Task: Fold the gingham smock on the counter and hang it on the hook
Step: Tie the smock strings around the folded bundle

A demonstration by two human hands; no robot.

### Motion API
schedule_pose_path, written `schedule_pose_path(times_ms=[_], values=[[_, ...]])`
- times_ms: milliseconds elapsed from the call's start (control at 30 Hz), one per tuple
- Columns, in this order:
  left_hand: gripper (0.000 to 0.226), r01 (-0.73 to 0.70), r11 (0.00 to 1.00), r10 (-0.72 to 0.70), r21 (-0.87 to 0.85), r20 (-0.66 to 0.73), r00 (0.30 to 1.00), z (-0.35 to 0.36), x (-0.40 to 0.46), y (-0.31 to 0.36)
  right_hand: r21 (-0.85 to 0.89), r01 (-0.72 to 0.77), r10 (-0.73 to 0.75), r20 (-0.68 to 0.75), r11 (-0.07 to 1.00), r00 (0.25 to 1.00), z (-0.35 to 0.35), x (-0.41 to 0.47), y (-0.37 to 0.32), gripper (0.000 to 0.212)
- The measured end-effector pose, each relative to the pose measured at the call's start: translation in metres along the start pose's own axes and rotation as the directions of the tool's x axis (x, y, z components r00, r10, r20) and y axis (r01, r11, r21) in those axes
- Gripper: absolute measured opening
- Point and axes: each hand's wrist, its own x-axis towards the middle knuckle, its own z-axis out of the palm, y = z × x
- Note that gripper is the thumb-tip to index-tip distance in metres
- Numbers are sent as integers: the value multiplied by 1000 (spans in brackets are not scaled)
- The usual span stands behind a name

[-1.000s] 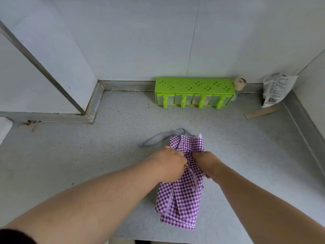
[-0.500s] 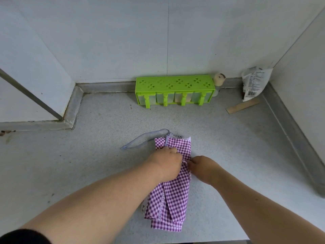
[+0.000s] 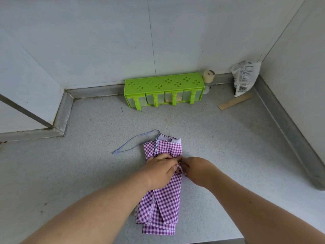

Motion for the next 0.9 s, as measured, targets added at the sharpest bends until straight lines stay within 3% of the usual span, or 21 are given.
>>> schedule_pose_path(times_ms=[367, 533, 733, 900], values=[[52, 6, 998, -5, -66, 23, 1000, 1, -5, 3, -5, 28, -28, -98, 1000, 995, 22, -18, 19, 21], [34, 111, 905, -110, -411, 26, 994, 2, 9, -5, -39, -67, 62, -129, 997, 990, 20, -22, 26, 28], [37, 163, 809, -122, -565, 110, 986, -11, 10, -7, 349, -148, 222, -180, 925, 958, 4, -13, 24, 25], [25, 100, 849, -64, -518, 86, 994, -18, 11, 2, 488, -119, 241, -196, 865, 951, -1, -3, -1, 24]])
